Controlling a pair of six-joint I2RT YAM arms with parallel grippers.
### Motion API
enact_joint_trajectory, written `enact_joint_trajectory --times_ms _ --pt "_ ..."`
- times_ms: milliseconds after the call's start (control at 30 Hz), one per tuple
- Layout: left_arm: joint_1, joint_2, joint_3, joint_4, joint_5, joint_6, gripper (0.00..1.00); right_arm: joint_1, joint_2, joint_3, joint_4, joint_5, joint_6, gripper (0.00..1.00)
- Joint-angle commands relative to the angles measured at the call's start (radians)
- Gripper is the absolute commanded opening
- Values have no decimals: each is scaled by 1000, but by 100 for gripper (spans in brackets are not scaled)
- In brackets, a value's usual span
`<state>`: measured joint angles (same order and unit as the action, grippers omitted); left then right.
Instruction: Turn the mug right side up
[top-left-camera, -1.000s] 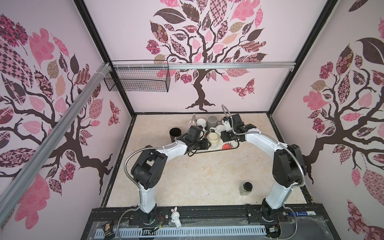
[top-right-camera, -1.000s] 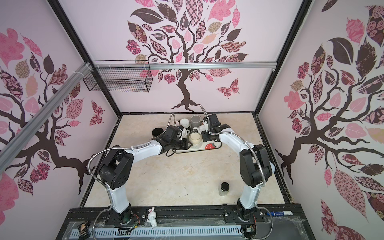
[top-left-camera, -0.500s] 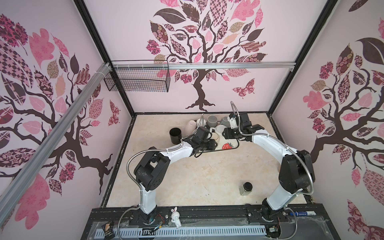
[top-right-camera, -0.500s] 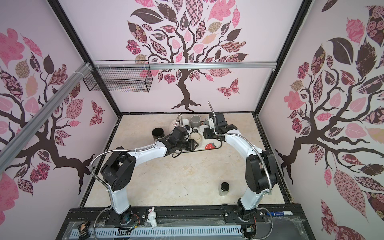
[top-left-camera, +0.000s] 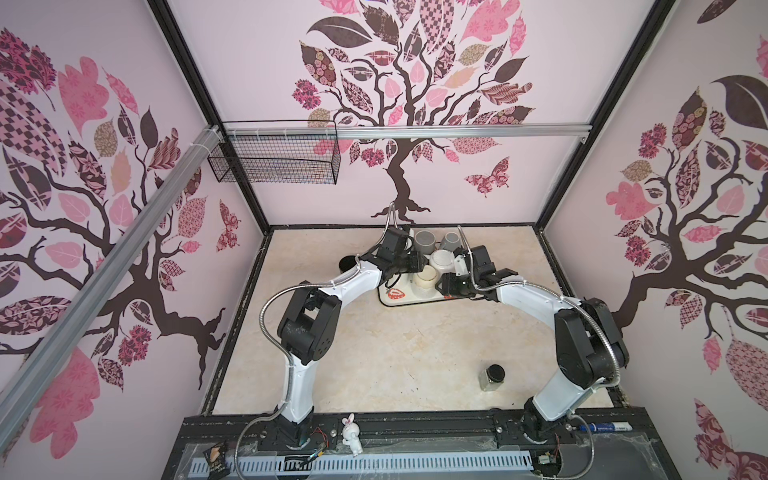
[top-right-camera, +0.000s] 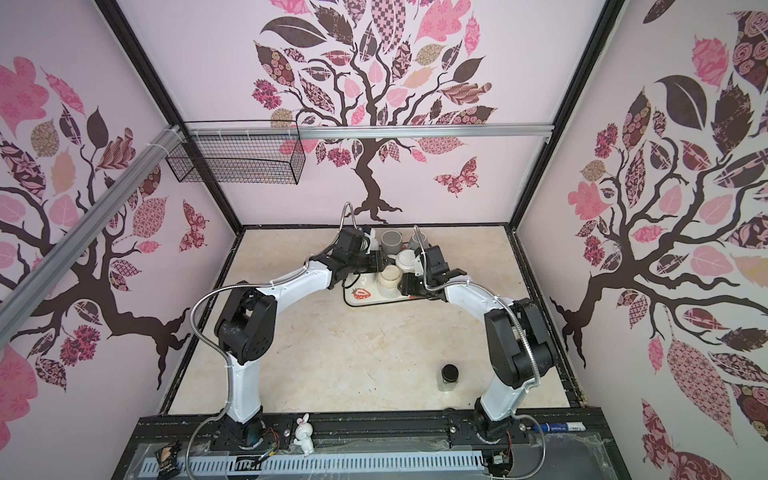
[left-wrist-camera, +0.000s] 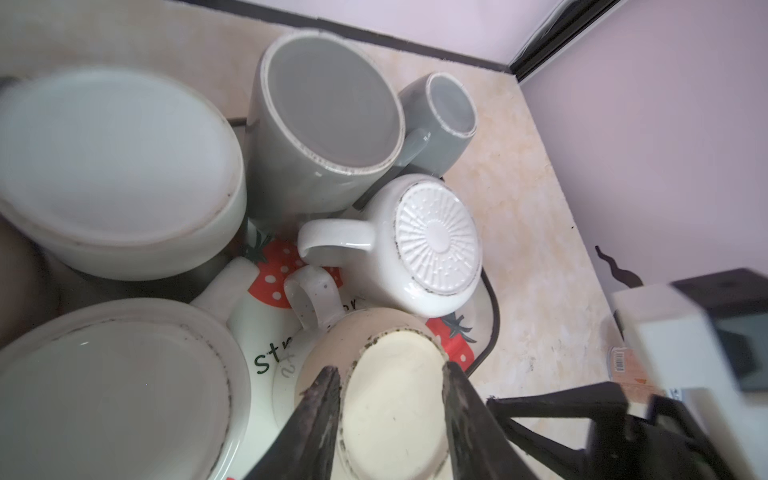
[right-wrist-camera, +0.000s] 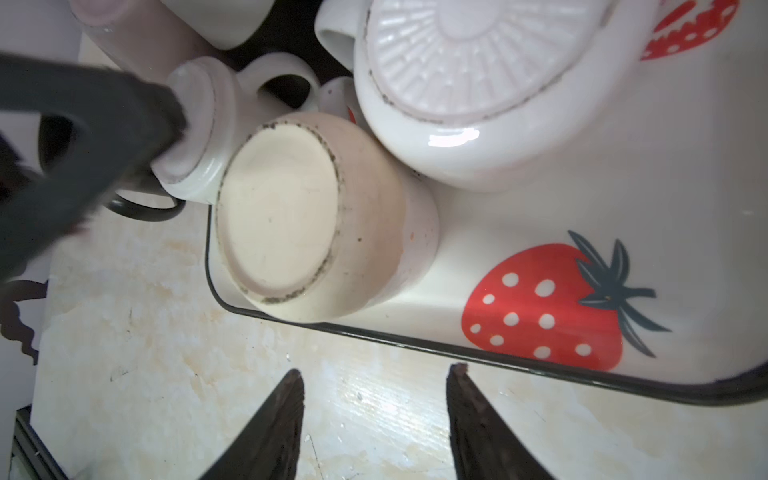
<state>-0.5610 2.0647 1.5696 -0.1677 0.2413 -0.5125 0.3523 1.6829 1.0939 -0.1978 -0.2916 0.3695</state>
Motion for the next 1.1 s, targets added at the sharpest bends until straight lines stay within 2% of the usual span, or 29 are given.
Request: enact_joint_trajectory --times_ms 0,200,533,667,867,1067 --pt "0 32 58 -33 15 23 44 3 0 34 22 -41 20 56" --pt "-1 33 33 -34 46 14 43 2 3 26 23 -42 13 61" --pt "-51 -68 -112 45 56 -104 36 -2 50 104 -45 -5 -30 47" --pt "-82 -90 -149 79 50 -154 34 -3 74 134 -73 -6 -37 47" --pt "-131 -91 -177 132 41 -176 33 -3 118 189 -133 28 -66 52" --pt "-127 -154 -243 162 2 -160 33 -3 141 206 -174 94 -108 52"
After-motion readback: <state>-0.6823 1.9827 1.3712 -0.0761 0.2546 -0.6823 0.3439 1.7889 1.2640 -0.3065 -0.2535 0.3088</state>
